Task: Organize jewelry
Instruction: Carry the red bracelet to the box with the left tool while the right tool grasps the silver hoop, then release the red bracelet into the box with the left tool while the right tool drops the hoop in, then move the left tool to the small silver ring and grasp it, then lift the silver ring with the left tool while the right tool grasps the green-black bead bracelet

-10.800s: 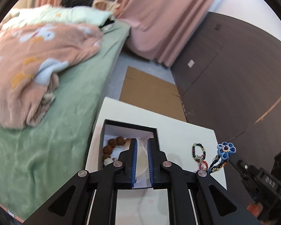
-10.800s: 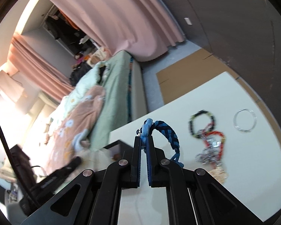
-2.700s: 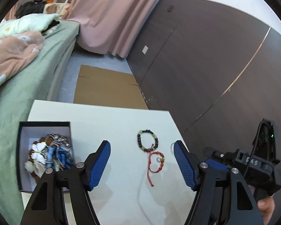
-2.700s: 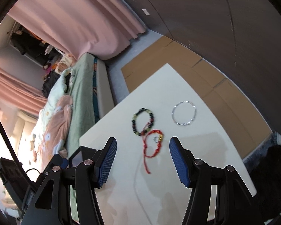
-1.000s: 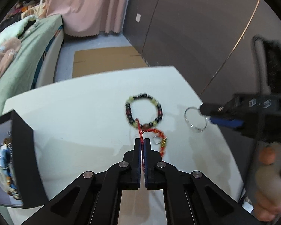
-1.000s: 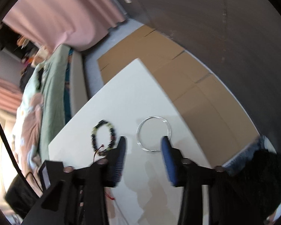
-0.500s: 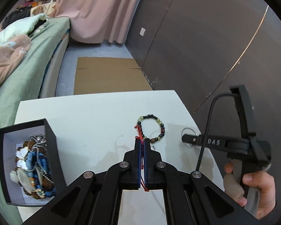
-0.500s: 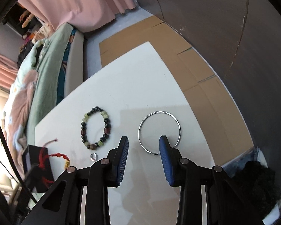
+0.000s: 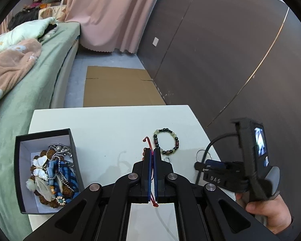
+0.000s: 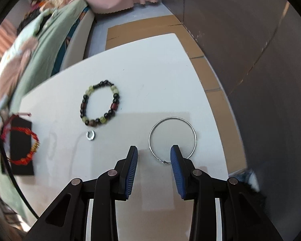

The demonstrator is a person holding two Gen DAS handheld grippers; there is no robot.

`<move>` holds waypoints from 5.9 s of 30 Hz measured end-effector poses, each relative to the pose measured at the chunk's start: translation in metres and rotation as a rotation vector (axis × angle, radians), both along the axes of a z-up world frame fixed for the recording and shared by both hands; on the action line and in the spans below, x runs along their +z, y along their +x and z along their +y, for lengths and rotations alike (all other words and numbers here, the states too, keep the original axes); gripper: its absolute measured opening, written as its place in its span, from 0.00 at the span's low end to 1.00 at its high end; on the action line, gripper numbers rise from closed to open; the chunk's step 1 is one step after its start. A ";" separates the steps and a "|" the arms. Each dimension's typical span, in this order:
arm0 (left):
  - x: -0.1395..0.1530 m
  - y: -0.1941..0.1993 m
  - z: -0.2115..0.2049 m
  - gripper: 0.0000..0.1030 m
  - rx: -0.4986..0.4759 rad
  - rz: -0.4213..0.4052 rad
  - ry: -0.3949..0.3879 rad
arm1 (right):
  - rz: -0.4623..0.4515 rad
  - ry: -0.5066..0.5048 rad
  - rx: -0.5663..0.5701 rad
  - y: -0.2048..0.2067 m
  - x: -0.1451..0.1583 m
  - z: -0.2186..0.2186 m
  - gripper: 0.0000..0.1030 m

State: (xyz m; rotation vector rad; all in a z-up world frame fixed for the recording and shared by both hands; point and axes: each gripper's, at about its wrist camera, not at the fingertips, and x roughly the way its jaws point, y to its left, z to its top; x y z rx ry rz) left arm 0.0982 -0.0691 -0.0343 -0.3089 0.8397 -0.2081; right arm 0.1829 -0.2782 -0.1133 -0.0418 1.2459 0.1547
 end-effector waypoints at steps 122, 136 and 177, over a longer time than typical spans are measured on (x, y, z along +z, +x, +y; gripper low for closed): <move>-0.001 0.005 -0.001 0.86 -0.008 0.017 0.053 | -0.193 0.505 -0.235 -0.043 0.068 -0.046 0.83; -0.020 0.026 -0.037 0.86 -0.052 -0.017 0.112 | -0.173 0.403 -0.263 -0.028 0.066 -0.068 0.83; -0.044 0.042 -0.048 0.13 -0.130 0.023 0.154 | -0.049 0.337 -0.271 -0.004 0.034 -0.067 0.82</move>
